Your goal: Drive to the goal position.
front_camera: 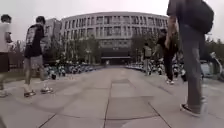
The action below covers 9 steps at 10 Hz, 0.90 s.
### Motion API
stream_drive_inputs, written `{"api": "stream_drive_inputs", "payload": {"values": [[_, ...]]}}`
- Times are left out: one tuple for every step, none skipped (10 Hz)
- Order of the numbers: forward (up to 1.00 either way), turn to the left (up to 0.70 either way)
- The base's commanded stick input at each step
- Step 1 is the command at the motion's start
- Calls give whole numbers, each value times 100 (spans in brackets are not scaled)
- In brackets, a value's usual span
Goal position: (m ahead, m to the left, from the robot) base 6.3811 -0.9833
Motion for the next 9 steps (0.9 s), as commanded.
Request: {"api": "stream_drive_inputs", "payload": {"values": [[70,0],[70,0],[70,0],[70,0],[70,0],[70,0],[70,0],[70,0],[70,0]]}}
